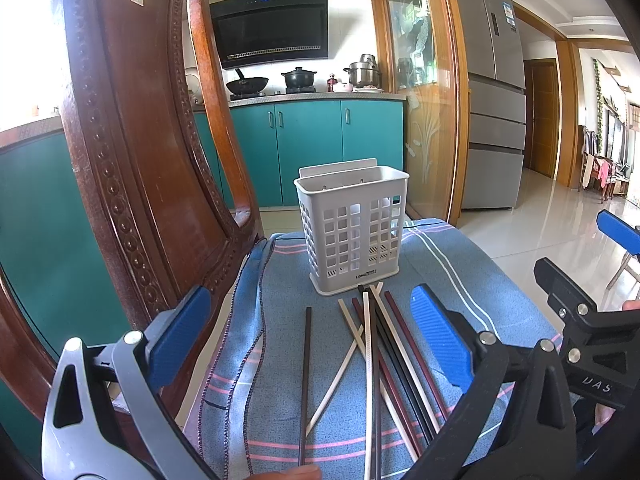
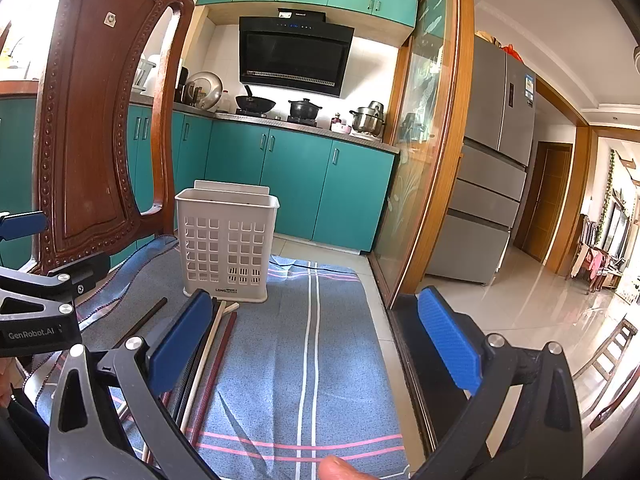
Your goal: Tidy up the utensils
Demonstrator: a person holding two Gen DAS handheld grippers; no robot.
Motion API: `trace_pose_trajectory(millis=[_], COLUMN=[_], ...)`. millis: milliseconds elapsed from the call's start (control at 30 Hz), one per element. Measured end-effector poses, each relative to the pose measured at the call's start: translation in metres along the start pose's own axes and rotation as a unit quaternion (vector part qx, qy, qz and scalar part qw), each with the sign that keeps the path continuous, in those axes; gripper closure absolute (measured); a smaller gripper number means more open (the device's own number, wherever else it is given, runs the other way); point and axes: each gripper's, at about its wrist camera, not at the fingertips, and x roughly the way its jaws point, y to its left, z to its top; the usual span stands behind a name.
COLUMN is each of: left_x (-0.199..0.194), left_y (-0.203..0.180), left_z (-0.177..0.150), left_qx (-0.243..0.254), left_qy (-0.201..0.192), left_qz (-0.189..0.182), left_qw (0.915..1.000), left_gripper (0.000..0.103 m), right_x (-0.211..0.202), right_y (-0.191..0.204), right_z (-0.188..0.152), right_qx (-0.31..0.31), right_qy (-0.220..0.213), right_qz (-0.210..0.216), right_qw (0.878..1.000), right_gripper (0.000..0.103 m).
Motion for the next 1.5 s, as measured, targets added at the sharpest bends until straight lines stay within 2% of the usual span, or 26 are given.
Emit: trace_pose_trajectory(millis=[1233, 1367, 1433, 1500], left_x=[0.0, 0.016, 0.023, 0.031], left_y=[0.002, -0.003, -0.005, -0.007], left_z=[0.001, -0.004, -0.009, -0.013], left_qx=[0.002, 0.017, 0.023, 0.031], left_qy=[0.001, 0.049, 0.073, 0.095], left_qz=[0.002, 0.008, 0.006, 0.008], left_qw=[1.0, 0.9986, 0.9971, 0.995], left_gripper=[0.003, 0.003, 0.003, 0.003], right_x=[-0.001, 0.019, 0.038, 0.051], right_y=[0.001, -0.004, -0.009, -0.015], right_z=[-0.002, -0.004, -0.01, -0.015], right_qx=[0.0, -0.009, -0.007, 0.006], right_qy=[-0.014, 0.031, 0.084, 0.125], right_qz=[-0.004, -0.048, -0.059, -0.052], right_qw=[1.0, 0.998, 0.995, 0.991], right_gripper=[0.002, 0.002, 0.002, 0.003])
